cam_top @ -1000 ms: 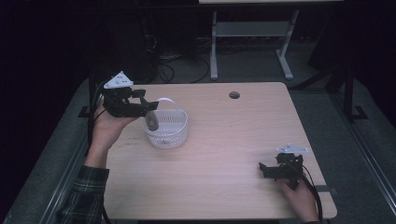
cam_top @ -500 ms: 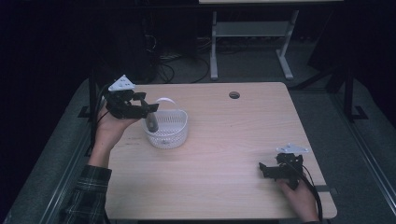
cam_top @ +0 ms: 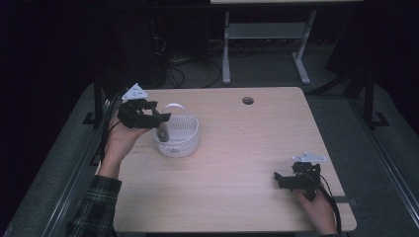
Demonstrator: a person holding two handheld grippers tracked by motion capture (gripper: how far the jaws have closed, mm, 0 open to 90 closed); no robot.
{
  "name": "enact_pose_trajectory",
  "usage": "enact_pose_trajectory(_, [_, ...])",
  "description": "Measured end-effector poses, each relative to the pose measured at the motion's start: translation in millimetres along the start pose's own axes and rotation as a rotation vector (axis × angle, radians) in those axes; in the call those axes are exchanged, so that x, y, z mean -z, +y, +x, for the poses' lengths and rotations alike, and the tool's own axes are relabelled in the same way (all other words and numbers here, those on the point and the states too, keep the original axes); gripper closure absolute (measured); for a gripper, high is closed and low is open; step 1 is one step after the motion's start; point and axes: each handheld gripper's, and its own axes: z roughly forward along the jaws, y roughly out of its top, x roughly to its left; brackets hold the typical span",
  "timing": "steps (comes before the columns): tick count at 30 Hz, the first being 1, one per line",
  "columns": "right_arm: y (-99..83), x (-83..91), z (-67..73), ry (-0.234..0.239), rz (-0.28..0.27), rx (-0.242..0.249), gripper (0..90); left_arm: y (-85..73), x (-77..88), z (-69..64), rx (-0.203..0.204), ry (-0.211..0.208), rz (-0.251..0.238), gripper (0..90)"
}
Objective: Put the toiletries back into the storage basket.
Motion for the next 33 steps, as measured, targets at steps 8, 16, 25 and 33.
enact_pose_trajectory(8, [0.0, -0.2, -0.1, 0.000, -0.001, 0.002, 0.0, -8.0, -7.7, -0.2, 0.011, -0.002, 0.016, 29.7])
enact_pose_trajectory(16, [0.0, -0.1, 0.0, 0.000, 0.000, 0.000, 0.0, -14.5, -13.4, 0.5, 0.021, 0.002, 0.025, 29.7])
enact_pose_trajectory(25, [0.0, -0.1, -0.2, 0.000, 0.000, 0.002, 0.0, -21.6, -19.2, 1.0, 0.031, 0.002, 0.042, 29.7])
enact_pose_trajectory(33, [0.0, -0.1, 0.0, 0.000, 0.000, 0.000, 0.0, -25.7, -22.5, -0.5, 0.032, 0.007, 0.044, 29.7])
